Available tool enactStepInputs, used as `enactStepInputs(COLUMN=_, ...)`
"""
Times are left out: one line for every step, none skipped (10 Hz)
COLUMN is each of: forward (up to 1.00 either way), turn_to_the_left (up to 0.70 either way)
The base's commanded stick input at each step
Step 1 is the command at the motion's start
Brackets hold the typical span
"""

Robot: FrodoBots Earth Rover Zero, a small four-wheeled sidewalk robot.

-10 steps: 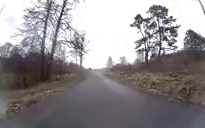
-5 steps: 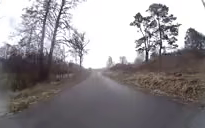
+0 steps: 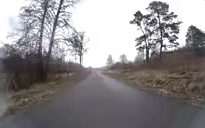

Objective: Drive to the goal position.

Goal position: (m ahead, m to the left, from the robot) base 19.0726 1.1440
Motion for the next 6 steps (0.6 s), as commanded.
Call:
enactStepInputs(forward=0.70, turn_to_the_left=0.00)
enactStepInputs(forward=0.70, turn_to_the_left=0.00)
enactStepInputs(forward=0.70, turn_to_the_left=0.00)
enactStepInputs(forward=0.70, turn_to_the_left=0.00)
enactStepInputs(forward=0.70, turn_to_the_left=0.00)
enactStepInputs(forward=0.70, turn_to_the_left=0.00)
